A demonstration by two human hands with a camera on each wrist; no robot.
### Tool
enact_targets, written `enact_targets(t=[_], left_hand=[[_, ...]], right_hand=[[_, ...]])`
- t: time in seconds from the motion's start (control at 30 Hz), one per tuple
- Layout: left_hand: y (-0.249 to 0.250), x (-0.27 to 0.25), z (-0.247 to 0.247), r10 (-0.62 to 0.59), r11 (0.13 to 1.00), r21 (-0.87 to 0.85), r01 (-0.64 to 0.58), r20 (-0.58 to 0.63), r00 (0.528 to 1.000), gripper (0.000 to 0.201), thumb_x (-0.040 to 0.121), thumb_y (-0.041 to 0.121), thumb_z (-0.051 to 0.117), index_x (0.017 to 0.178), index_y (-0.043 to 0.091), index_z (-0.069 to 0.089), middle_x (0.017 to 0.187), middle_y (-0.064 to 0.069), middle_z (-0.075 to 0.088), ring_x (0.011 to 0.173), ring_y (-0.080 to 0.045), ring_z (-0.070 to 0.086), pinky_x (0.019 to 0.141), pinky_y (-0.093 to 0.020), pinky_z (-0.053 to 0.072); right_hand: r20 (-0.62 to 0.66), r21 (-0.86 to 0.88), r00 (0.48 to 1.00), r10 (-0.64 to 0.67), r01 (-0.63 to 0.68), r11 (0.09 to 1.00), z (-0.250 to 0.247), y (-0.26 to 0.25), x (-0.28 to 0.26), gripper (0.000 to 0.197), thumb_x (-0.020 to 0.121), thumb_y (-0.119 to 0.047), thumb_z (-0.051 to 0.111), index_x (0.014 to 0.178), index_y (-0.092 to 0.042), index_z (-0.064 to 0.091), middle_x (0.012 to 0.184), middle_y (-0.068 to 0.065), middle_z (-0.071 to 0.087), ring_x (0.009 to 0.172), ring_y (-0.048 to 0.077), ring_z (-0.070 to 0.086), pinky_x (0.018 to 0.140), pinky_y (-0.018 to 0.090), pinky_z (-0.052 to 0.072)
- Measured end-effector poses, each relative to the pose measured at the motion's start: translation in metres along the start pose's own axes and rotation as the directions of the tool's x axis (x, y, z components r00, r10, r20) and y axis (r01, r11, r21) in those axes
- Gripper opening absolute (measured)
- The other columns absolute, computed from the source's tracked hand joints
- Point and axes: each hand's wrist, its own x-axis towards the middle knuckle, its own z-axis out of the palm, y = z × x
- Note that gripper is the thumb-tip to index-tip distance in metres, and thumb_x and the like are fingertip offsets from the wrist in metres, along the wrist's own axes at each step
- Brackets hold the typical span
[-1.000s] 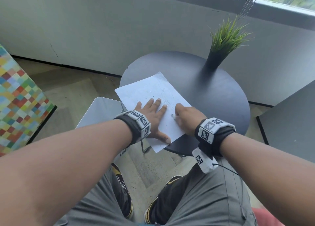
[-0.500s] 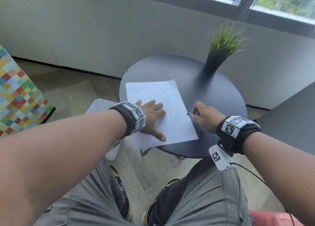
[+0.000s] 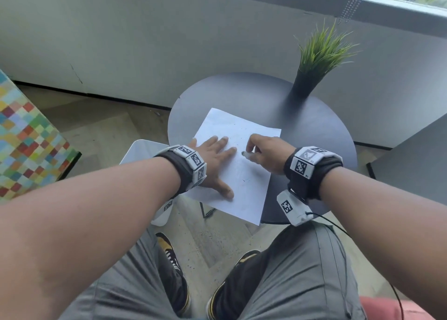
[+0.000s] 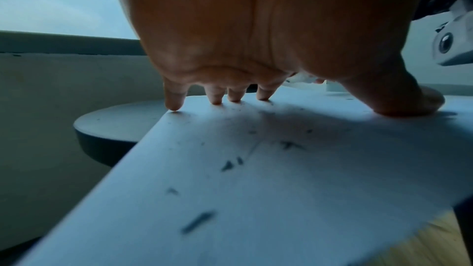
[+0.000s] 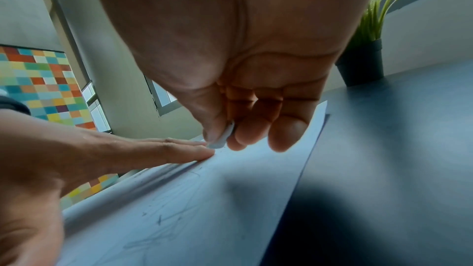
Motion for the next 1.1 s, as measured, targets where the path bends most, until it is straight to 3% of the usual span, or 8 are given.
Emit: enact_targets(t=[0.17, 0.37, 0.53, 0.7, 0.83, 0.9, 1.0, 1.1], left_hand=[[-0.002, 0.002, 0.001, -0.003, 1.0, 0.02, 0.003, -0.01, 1.0, 0.133, 0.056, 0.096, 0.054, 0.156, 0.038, -0.01, 0.165, 0.006, -0.021, 0.153, -0.022, -0.017, 0.118, -0.066, 0.002], [-0.006, 0.005, 0.006, 0.017, 0.999, -0.038, -0.017, -0.006, 1.0, 0.137, 0.05, 0.098, 0.057, 0.157, 0.041, -0.007, 0.165, 0.007, -0.022, 0.152, -0.023, -0.019, 0.114, -0.072, 0.003], [-0.004, 0.005, 0.005, 0.003, 1.0, -0.002, -0.003, 0.0, 1.0, 0.138, 0.052, 0.097, 0.055, 0.157, 0.037, -0.012, 0.165, 0.006, -0.023, 0.152, -0.023, -0.018, 0.115, -0.071, 0.007], [-0.005, 0.004, 0.006, 0.011, 1.0, -0.023, -0.012, -0.003, 1.0, 0.138, 0.052, 0.096, 0.058, 0.156, 0.038, -0.011, 0.165, 0.005, -0.023, 0.152, -0.024, -0.019, 0.114, -0.072, 0.005], [-0.005, 0.007, 0.007, 0.006, 1.0, 0.001, -0.006, -0.004, 1.0, 0.137, 0.052, 0.099, 0.053, 0.156, 0.037, -0.012, 0.165, 0.005, -0.023, 0.152, -0.024, -0.018, 0.114, -0.072, 0.007], [-0.005, 0.006, 0.006, 0.003, 1.0, -0.009, -0.003, 0.005, 1.0, 0.138, 0.052, 0.098, 0.054, 0.156, 0.038, -0.012, 0.165, 0.006, -0.023, 0.152, -0.024, -0.019, 0.114, -0.072, 0.006], [-0.005, 0.006, 0.006, 0.003, 0.999, -0.04, -0.003, 0.006, 1.0, 0.139, 0.05, 0.098, 0.056, 0.156, 0.04, -0.011, 0.165, 0.007, -0.024, 0.152, -0.023, -0.02, 0.114, -0.072, 0.003], [-0.003, 0.007, 0.007, -0.007, 1.0, -0.004, 0.007, -0.009, 1.0, 0.138, 0.051, 0.1, 0.052, 0.156, 0.038, -0.012, 0.165, 0.006, -0.022, 0.153, -0.024, -0.017, 0.114, -0.071, 0.007]], right_hand=[[-0.061, -0.033, 0.996, 0.072, -0.074, 0.997, 0.006, -0.005, 0.012, 0.022, 0.094, -0.04, 0.05, 0.103, -0.02, 0.049, 0.101, 0.007, 0.061, 0.086, 0.029, 0.057, 0.075, 0.036, 0.05], [0.24, -0.133, 0.915, -0.325, 0.363, 0.922, 0.019, -0.029, -0.009, 0.019, 0.095, -0.023, 0.047, 0.112, -0.017, 0.055, 0.105, 0.006, 0.064, 0.088, 0.026, 0.053, 0.077, 0.036, 0.044], [-0.016, -0.232, 0.999, -0.028, 0.023, 0.972, 0.008, -0.015, 0.016, 0.016, 0.095, -0.029, 0.046, 0.103, -0.015, 0.046, 0.097, 0.011, 0.059, 0.089, 0.033, 0.057, 0.071, 0.035, 0.046], [0.262, -0.177, 0.931, -0.255, 0.306, 0.935, 0.02, -0.034, -0.003, 0.026, 0.094, -0.019, 0.047, 0.12, -0.014, 0.048, 0.107, 0.009, 0.061, 0.089, 0.028, 0.054, 0.071, 0.031, 0.038], [0.038, -0.192, 0.999, -0.029, 0.036, 0.981, 0.006, -0.018, 0.01, 0.022, 0.094, -0.031, 0.046, 0.11, -0.016, 0.05, 0.103, 0.014, 0.061, 0.085, 0.03, 0.055, 0.07, 0.032, 0.044], [0.026, -0.231, 0.995, -0.091, 0.095, 0.968, 0.012, -0.023, 0.005, 0.019, 0.095, -0.027, 0.044, 0.109, -0.013, 0.046, 0.1, 0.014, 0.06, 0.087, 0.032, 0.057, 0.071, 0.035, 0.047], [0.228, -0.144, 0.93, -0.288, 0.325, 0.935, 0.023, -0.032, -0.01, 0.021, 0.095, -0.024, 0.048, 0.116, -0.018, 0.048, 0.098, 0.002, 0.06, 0.085, 0.026, 0.054, 0.074, 0.034, 0.045], [0.06, -0.183, 0.993, -0.102, 0.111, 0.977, 0.01, -0.015, 0.004, 0.02, 0.095, -0.035, 0.046, 0.108, -0.02, 0.049, 0.099, 0.003, 0.061, 0.083, 0.027, 0.056, 0.073, 0.034, 0.049]])
